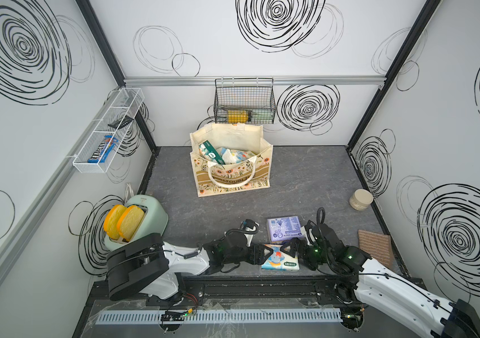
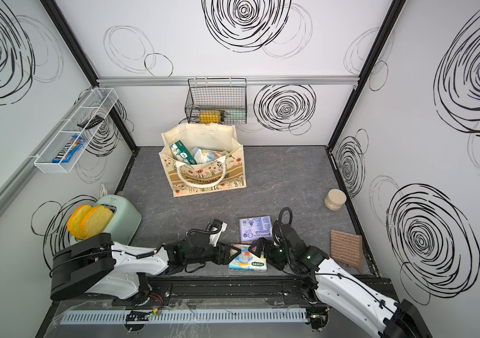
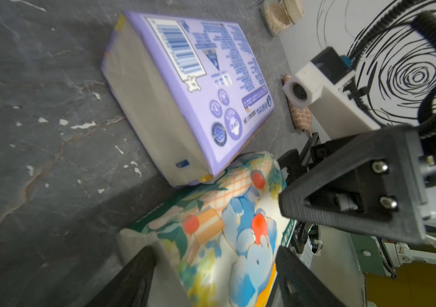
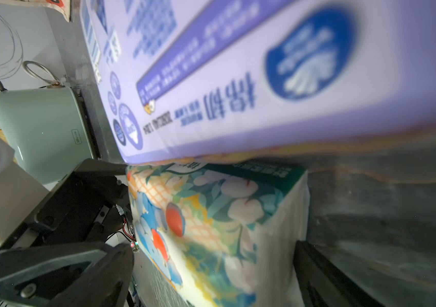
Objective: Put tissues into the canvas bag
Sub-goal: Move the pack of facial tissues to the center of the board.
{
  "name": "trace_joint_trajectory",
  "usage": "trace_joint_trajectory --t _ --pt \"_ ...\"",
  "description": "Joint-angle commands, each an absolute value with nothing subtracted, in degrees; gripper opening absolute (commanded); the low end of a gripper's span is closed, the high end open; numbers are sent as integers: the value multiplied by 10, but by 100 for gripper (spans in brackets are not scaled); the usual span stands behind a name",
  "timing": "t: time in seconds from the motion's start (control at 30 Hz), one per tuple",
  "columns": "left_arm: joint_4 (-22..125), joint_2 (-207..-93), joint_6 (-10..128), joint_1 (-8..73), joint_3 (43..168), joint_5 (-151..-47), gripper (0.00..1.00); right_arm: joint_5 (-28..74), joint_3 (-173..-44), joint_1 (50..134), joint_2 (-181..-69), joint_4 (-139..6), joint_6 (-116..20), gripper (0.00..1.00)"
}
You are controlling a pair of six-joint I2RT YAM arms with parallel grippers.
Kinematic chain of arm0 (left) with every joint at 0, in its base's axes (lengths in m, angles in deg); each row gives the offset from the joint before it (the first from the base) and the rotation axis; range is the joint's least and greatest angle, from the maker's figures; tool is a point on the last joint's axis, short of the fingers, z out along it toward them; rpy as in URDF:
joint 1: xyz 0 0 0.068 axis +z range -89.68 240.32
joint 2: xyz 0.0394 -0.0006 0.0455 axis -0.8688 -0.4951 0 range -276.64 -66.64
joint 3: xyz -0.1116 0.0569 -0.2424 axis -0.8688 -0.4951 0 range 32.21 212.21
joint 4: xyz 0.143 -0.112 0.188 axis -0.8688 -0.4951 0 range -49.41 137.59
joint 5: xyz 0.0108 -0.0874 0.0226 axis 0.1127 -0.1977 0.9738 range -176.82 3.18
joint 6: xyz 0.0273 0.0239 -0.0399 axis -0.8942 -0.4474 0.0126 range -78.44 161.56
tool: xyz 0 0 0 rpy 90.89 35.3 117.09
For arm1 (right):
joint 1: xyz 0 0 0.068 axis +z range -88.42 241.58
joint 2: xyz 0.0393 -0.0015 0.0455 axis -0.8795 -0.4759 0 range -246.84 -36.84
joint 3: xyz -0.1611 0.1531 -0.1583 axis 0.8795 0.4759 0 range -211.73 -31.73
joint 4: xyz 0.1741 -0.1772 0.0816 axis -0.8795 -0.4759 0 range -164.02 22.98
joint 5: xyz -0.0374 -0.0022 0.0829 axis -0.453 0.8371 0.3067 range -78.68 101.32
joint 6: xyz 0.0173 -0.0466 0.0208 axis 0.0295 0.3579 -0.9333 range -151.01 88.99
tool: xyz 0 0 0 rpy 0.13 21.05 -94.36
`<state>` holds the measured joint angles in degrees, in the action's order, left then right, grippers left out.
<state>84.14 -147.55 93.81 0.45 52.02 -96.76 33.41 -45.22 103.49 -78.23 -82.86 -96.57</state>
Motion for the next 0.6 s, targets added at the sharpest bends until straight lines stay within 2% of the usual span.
trace_joint_trajectory --t 0.0,0.2,0.4,0.57 --pt "892 -1472 943 20 519 -1008 76 316 -466 1057 -817 -755 -990 97" --pt "780 -1407 891 77 525 -1008 78 303 -511 1072 -926 -700 -979 97" --pt "664 -1297 843 147 494 -994 80 342 -595 1085 -1061 -672 -946 97" --pt "572 -1209 833 159 461 -953 79 345 -619 1085 -1091 -678 -924 97"
